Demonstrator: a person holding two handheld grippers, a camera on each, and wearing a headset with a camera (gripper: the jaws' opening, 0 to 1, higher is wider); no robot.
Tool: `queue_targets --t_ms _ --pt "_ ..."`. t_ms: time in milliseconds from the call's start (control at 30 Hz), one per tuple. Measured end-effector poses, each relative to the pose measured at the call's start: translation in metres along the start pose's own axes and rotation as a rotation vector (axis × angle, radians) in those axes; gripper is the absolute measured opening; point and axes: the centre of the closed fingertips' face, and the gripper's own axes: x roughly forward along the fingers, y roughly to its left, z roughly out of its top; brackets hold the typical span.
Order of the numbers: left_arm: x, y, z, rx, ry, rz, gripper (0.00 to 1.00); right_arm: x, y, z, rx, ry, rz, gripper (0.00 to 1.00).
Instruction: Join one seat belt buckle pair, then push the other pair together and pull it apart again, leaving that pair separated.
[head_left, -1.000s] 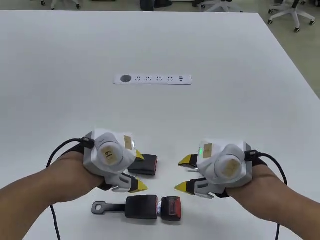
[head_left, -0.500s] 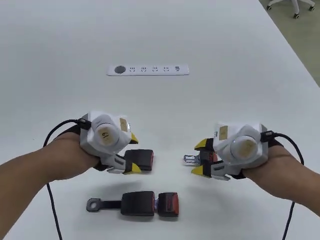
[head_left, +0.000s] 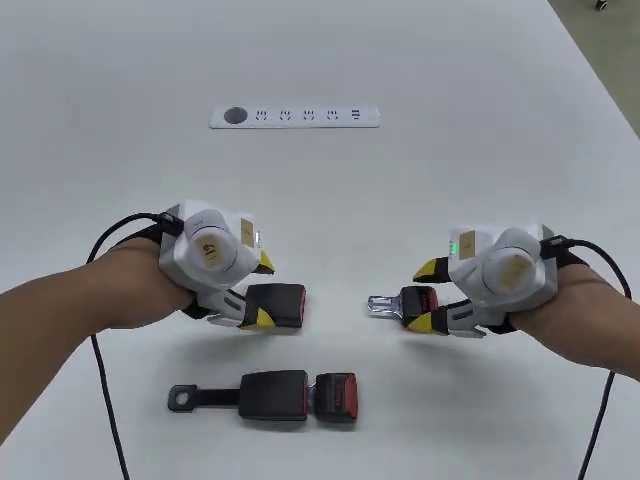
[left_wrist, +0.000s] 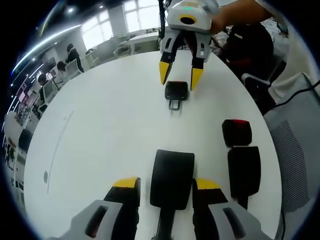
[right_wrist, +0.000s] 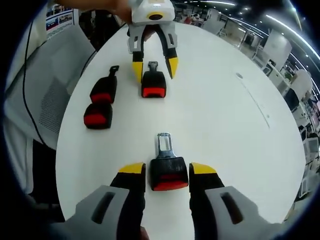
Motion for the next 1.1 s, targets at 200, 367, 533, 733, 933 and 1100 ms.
queue_targets --t_ms 200,367,533,733,933,1100 --pt "0.007 0.002 -0.002 0.002 0.006 -0.023 0.42 0.009 0.001 -0.01 0.001 0.008 0.038 0.34" --pt "0.013 0.0 -0.008 0.016 0.022 -0.041 0.4 0.01 0.002 -0.013 0.0 0.017 0.051 0.33" --pt "0.013 -0.002 -0.008 0.041 0.014 -0.052 0.35 0.011 0.001 -0.012 -0.007 0.011 0.056 0.33" --pt "0.014 -0.002 -0.009 0.053 0.009 -0.059 0.35 0.014 0.001 -0.011 -0.042 0.016 0.082 0.32" --pt "0.014 -0.002 -0.009 0.051 0.007 -0.058 0.35 0.015 0.001 -0.011 -0.07 0.018 0.103 0.32" --pt "0.015 -0.002 -0.009 0.05 0.002 -0.058 0.34 0.016 0.002 -0.011 -0.069 0.012 0.107 0.31"
